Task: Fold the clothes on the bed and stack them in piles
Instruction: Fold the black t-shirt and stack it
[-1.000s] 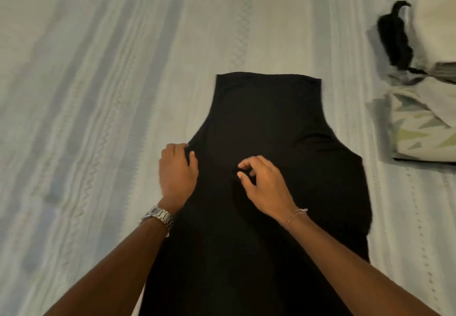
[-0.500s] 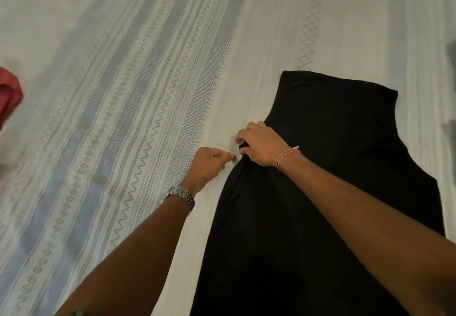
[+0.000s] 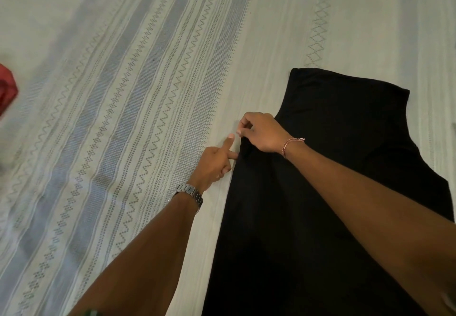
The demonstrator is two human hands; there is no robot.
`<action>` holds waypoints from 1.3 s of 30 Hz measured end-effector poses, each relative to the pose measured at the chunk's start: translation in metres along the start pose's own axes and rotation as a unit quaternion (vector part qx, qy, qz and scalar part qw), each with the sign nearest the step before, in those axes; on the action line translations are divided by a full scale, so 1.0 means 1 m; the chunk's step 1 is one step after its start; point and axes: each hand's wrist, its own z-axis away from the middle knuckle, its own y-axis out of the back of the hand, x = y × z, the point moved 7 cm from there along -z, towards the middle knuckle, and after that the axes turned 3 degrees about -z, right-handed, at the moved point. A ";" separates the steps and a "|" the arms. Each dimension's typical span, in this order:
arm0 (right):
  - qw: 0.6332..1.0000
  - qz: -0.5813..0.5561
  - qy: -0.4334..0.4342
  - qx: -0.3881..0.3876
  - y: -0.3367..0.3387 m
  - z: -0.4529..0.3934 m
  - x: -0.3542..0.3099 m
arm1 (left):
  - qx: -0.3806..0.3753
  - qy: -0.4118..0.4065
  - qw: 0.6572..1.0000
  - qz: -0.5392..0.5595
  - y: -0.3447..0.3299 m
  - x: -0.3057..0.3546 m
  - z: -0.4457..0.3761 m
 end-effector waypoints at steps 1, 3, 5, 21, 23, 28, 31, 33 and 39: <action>1.000 0.017 0.001 -0.006 -0.001 -0.001 0.000 | -0.011 0.002 1.000 -0.011 0.000 0.000 0.000; 0.998 0.050 0.000 -0.043 -0.003 -0.001 0.002 | -0.039 -0.007 0.999 -0.027 0.000 -0.001 -0.002; 0.992 0.086 0.004 -0.095 -0.009 -0.001 0.002 | -0.061 -0.016 0.998 -0.024 -0.001 -0.002 -0.004; 0.997 0.011 0.039 0.058 -0.009 -0.010 -0.003 | -0.082 -0.009 0.996 0.020 0.000 -0.006 -0.008; 0.995 0.014 0.051 0.086 -0.005 -0.004 -0.005 | -0.085 -0.007 0.996 0.020 0.000 -0.005 -0.009; 0.980 0.189 0.061 -0.020 -0.009 0.005 -0.005 | -0.081 -0.004 0.996 0.021 0.001 -0.006 -0.010; 0.970 0.228 0.075 -0.031 -0.014 0.004 -0.008 | -0.079 -0.005 0.997 0.020 0.001 -0.009 -0.010; 0.975 0.204 0.086 -0.005 -0.016 0.004 -0.012 | -0.075 -0.009 0.997 0.019 0.001 -0.008 -0.010; 0.987 0.077 0.086 0.111 -0.021 0.035 0.002 | -0.018 -0.043 0.999 0.021 0.001 -0.008 -0.004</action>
